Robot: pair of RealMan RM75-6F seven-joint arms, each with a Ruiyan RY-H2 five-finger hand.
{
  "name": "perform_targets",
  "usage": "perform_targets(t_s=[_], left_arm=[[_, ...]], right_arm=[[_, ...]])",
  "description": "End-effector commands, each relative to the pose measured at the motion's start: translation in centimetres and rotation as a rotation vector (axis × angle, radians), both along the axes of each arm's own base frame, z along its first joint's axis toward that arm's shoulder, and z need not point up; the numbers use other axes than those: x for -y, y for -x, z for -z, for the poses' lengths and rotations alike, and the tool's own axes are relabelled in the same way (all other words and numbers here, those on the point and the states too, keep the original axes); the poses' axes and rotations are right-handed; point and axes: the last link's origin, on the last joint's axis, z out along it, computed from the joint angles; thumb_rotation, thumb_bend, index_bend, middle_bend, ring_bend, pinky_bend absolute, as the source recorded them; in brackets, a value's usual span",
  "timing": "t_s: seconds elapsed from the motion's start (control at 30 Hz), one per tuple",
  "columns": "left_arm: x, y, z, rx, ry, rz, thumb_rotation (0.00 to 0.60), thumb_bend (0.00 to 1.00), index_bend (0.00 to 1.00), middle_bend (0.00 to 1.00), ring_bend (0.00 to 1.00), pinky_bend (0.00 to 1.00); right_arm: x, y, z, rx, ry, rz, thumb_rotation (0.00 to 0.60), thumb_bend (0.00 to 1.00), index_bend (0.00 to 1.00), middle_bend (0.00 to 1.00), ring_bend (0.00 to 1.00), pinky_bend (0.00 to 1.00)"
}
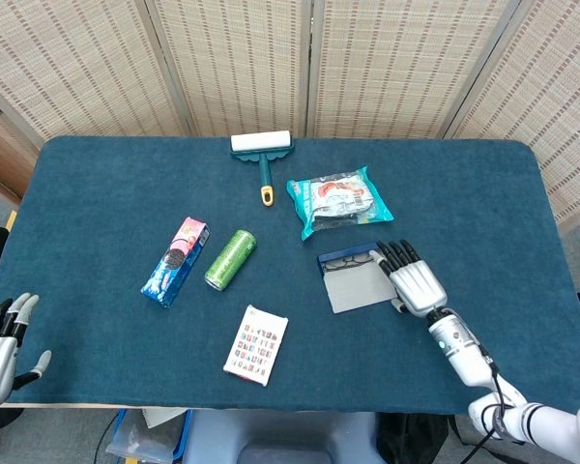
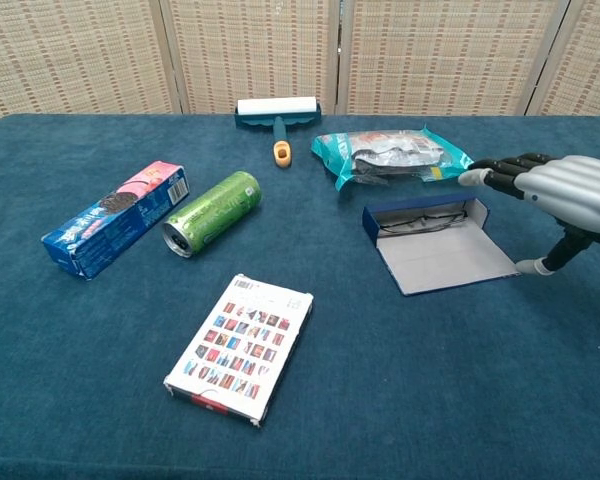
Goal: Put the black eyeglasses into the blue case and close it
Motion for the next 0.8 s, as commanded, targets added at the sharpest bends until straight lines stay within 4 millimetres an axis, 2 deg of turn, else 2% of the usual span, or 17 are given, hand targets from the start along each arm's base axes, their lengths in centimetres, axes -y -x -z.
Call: perform_targets(t_s=[0.03,0.8], left_arm=[[0.1,0.0,0.0,0.000,-0.002,-0.001,0.600,0.31,0.00,0.00,0.01,0.00],[0.3,0.3,0.0,0.007,-0.003,-0.008,0.600,0.31,0.00,0.00,0.01,0.00]], right_arm=[[0.1,0.2,0.7,-0.003,-0.013,0.008,0.600,0.17,0.00,0.00,0.00,0.00],[0.8,0.7,1.9,-0.042,-0.033,0.022,0.600,0.17,0.00,0.00,0.00,0.00]])
